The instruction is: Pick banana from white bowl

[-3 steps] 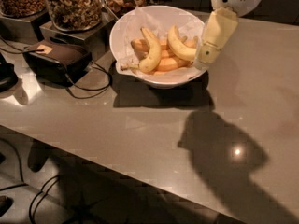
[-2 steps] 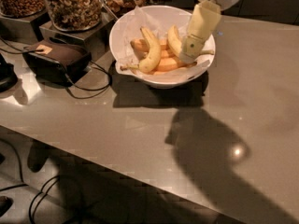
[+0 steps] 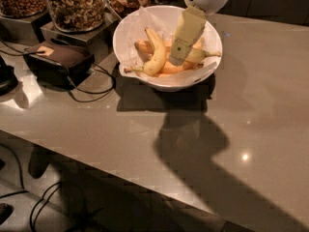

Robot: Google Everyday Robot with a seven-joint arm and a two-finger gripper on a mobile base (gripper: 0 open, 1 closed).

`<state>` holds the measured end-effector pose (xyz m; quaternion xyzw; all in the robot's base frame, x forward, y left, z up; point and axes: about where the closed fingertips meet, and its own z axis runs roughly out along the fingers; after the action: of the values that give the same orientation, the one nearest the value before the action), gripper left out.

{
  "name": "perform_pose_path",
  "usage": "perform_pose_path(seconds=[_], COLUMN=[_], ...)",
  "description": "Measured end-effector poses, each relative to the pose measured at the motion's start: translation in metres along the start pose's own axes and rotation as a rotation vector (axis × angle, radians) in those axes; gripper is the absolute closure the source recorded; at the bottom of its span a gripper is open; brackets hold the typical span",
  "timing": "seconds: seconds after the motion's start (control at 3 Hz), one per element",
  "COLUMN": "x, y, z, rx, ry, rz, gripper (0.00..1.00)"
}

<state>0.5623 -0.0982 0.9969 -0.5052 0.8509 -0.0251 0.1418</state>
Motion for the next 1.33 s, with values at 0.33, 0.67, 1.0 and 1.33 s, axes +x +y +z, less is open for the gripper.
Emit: perform_pose_path(seconds=[0.33, 0.67, 1.0, 1.33], x=[0.002, 0.004, 0.002, -0.003], y=[-0.013, -0.031, -0.044, -0.051], z=[0.014, 0.024, 0.031, 0.040], rx=[0.006, 0.002, -0.004, -0.014], ry=[0.039, 0.054, 0.055, 0.059], rz=[0.072, 0.128, 0.158, 0.163], gripper=[0.00, 0.13, 0.18, 0.19])
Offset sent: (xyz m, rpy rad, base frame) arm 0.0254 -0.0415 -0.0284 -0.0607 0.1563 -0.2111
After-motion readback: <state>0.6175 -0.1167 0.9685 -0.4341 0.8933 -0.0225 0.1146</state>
